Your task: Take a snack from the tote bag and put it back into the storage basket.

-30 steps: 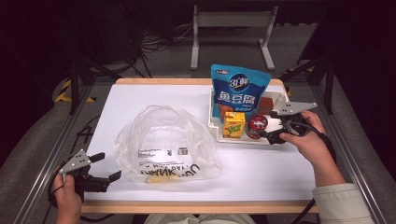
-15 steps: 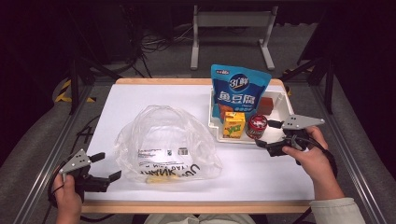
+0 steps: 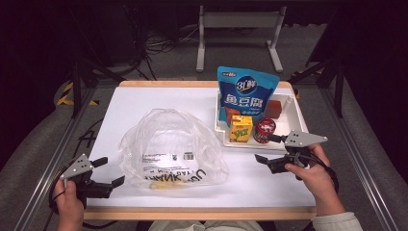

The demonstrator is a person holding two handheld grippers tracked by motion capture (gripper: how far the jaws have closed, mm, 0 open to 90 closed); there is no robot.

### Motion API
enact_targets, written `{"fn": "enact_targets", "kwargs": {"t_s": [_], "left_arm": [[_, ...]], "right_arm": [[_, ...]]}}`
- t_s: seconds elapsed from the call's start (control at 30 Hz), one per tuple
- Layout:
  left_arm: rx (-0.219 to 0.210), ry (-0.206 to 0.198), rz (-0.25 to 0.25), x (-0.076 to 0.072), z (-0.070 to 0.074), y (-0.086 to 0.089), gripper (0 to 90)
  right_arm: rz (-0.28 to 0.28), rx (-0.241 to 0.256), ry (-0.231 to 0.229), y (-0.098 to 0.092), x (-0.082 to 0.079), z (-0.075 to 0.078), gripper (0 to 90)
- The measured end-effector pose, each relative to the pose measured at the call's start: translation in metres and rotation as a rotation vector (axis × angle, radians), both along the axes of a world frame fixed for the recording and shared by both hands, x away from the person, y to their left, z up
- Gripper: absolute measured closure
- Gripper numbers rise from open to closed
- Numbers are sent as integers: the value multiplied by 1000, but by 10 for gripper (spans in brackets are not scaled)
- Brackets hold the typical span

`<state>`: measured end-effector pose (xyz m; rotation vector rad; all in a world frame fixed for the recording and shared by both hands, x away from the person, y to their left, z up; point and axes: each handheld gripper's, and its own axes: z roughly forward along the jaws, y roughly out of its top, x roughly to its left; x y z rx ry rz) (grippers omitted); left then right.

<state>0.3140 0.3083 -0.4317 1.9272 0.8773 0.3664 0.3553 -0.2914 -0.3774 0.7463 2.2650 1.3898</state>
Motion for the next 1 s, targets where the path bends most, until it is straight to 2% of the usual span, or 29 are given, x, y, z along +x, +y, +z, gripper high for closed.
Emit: {"fn": "enact_targets", "kwargs": {"t_s": [0.17, 0.4, 0.67, 1.0], "left_arm": [[-2, -3, -2, 0, 0, 0, 14], [-7, 1, -27, -1, 1, 0, 13], [-15, -5, -29, -1, 1, 1, 12], [-16, -7, -27, -1, 1, 1, 13]], "right_arm": [[10, 34, -4, 1, -2, -12, 149], [26, 37, 8, 0, -4, -27, 149], [24, 7, 26, -2, -3, -42, 149], [-9, -37, 93, 4, 1, -59, 149]]}}
